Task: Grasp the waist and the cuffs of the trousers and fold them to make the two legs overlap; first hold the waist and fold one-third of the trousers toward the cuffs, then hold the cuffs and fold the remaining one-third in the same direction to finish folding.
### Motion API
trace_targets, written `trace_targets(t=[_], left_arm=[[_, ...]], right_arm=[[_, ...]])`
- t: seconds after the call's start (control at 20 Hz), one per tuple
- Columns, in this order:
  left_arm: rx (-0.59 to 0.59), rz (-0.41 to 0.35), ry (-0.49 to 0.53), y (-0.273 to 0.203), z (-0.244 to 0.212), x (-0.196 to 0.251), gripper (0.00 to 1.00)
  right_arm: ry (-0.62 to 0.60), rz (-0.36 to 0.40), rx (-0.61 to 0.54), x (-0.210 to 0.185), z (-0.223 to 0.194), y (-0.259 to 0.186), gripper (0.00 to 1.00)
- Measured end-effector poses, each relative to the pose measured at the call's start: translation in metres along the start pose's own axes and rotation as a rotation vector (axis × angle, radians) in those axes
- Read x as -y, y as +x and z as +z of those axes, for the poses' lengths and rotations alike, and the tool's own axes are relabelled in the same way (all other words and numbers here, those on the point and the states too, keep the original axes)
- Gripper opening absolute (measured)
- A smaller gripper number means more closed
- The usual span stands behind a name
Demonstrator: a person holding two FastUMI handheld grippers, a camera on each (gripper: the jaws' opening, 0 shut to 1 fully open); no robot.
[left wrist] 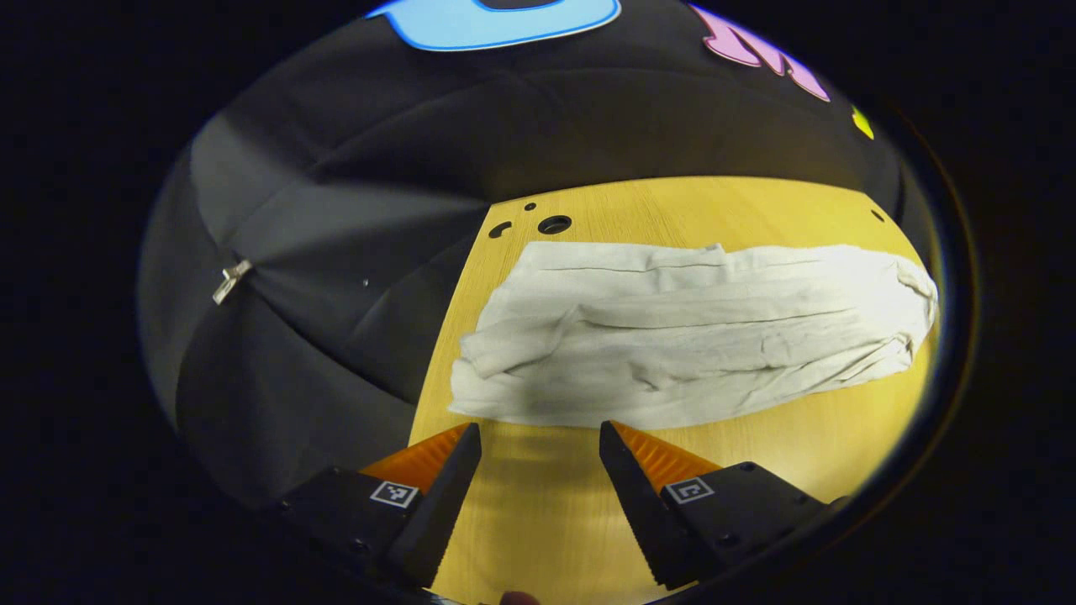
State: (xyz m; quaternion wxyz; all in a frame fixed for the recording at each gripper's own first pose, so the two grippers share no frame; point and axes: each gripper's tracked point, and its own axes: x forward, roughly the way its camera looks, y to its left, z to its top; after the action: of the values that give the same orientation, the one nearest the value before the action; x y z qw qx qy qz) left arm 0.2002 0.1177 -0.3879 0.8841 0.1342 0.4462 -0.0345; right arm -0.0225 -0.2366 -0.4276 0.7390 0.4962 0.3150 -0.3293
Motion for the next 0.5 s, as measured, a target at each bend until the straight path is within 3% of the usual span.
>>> trace_targets(t=[0.2, 0.5], left_arm=[[-0.024, 0.001, -0.058, -0.004, -0.012, -0.004, 0.91], [-0.040, -0.006, -0.091, -0.007, -0.018, -0.002, 0.91]], right_arm=[[0.010, -0.054, -0.003, 0.016, -0.007, 0.025, 0.97], [0.092, -0.066, 0.027, 0.000, 0.012, 0.049, 0.98]])
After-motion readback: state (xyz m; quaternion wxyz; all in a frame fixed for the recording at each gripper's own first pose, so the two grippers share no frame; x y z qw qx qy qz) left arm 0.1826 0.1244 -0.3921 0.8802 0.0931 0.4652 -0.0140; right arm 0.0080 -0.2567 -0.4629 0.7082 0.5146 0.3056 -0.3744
